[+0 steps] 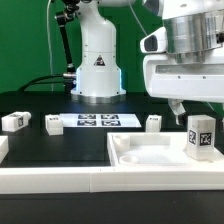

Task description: Assemble square table

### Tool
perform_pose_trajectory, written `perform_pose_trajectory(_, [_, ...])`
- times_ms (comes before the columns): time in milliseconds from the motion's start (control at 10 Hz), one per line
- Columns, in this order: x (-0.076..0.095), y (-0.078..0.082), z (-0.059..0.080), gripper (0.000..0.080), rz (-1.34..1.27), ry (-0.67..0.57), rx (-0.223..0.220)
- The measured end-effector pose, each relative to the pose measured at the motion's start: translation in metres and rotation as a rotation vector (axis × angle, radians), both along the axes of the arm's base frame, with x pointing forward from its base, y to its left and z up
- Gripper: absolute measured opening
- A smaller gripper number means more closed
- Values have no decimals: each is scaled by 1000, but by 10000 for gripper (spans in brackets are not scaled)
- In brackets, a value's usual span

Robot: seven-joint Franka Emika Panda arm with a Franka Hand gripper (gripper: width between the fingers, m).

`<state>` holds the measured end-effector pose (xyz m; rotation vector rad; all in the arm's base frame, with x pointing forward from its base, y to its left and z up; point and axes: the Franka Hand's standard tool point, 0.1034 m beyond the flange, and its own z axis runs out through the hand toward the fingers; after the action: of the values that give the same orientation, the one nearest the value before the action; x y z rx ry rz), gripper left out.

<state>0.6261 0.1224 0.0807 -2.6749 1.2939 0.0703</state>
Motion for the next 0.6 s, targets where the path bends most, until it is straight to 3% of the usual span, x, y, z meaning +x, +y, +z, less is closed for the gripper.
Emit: perform_pose_trajectory(600, [-2,0,0,649,527,-61,-14])
